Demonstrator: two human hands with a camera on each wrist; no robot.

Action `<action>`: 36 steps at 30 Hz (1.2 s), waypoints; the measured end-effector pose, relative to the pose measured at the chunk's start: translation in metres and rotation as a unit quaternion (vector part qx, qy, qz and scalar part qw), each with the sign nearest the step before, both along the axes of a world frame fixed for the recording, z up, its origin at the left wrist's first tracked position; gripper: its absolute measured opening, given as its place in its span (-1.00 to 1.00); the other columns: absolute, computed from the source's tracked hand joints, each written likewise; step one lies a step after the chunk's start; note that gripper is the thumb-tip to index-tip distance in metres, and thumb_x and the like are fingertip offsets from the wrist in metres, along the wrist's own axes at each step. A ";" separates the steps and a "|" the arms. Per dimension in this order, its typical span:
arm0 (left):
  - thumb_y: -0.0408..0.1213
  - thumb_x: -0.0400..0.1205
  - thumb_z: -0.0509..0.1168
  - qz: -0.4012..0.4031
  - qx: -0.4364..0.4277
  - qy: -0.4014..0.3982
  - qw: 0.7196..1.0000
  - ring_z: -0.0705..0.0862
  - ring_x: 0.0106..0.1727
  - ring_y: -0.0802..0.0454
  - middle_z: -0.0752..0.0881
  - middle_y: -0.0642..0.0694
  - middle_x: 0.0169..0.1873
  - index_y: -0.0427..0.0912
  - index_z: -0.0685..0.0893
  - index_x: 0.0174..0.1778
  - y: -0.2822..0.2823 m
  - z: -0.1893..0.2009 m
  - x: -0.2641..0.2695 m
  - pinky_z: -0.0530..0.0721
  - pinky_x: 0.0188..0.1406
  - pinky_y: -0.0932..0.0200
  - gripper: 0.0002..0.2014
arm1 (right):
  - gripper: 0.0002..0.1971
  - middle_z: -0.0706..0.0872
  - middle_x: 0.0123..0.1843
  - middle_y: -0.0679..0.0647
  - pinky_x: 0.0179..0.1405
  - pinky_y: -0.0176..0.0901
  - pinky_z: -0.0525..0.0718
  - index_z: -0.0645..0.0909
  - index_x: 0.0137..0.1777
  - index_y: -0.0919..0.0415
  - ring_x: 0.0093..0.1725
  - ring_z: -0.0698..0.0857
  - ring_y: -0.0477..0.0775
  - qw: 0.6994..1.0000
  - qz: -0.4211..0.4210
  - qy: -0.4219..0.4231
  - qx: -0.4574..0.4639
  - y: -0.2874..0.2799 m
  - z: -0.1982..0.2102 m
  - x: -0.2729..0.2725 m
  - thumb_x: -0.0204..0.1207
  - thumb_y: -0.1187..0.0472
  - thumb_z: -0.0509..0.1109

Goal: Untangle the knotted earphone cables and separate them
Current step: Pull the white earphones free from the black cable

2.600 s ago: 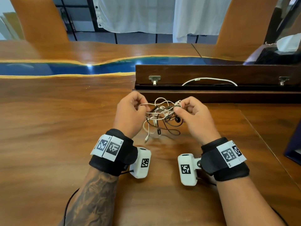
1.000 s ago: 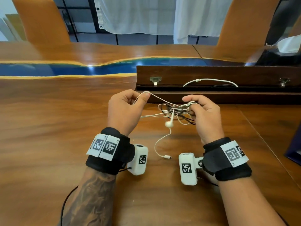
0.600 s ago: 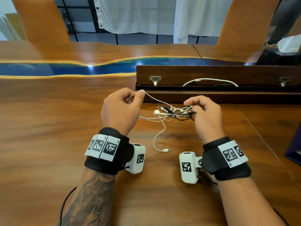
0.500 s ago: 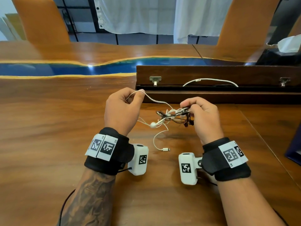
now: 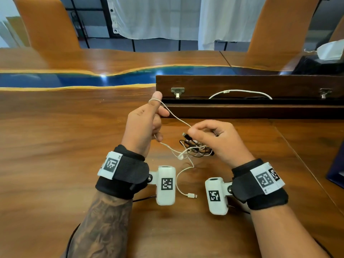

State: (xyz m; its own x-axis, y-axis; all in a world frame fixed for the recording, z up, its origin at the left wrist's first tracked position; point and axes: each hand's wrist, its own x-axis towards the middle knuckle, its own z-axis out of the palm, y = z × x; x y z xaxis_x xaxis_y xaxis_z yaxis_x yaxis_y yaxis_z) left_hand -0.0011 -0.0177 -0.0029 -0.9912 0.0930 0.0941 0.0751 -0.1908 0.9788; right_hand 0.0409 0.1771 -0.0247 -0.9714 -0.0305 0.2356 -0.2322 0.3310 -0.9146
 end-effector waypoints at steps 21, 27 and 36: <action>-0.27 0.63 0.47 0.095 0.010 0.048 0.994 0.33 -0.53 0.12 0.39 -0.04 -0.51 -0.17 0.69 -0.08 -0.001 -0.008 -0.007 0.42 -0.58 0.30 -0.91 | -0.79 0.59 -0.31 -0.04 -0.13 -0.14 0.65 0.62 -0.12 0.12 -0.26 0.60 -0.05 0.934 -0.158 0.038 -0.319 0.003 0.000 -0.011 0.76 0.27 0.27; -0.39 0.64 0.42 0.092 -0.198 0.145 0.965 0.49 -0.37 0.16 0.56 -0.24 -0.38 -0.24 0.76 -0.04 0.001 -0.011 -0.003 0.53 -0.27 0.48 -0.97 | -0.70 0.54 -0.42 -0.11 -0.29 -0.12 0.53 0.63 -0.08 0.06 -0.40 0.54 -0.11 0.949 -0.148 -0.059 -0.271 0.001 0.000 -0.007 0.83 0.14 0.12; -0.19 0.56 0.45 0.042 -0.244 0.243 0.938 0.61 0.06 0.16 0.67 -0.02 0.03 -0.09 0.67 0.07 0.011 -0.012 0.004 0.48 0.02 0.48 -0.80 | -0.66 0.56 -0.40 -0.10 -0.35 -0.15 0.59 0.66 -0.05 0.07 -0.39 0.59 -0.13 0.950 -0.124 -0.079 -0.274 -0.002 0.003 -0.004 0.84 0.07 0.09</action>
State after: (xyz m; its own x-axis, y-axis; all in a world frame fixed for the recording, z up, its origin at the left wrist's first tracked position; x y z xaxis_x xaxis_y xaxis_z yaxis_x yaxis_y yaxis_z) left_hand 0.0028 -0.0066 -0.0149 -0.8479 0.1656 0.5036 0.5298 0.2969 0.7944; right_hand 0.0371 0.1753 -0.0215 -0.9571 0.2898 0.0006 -0.0549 -0.1794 -0.9822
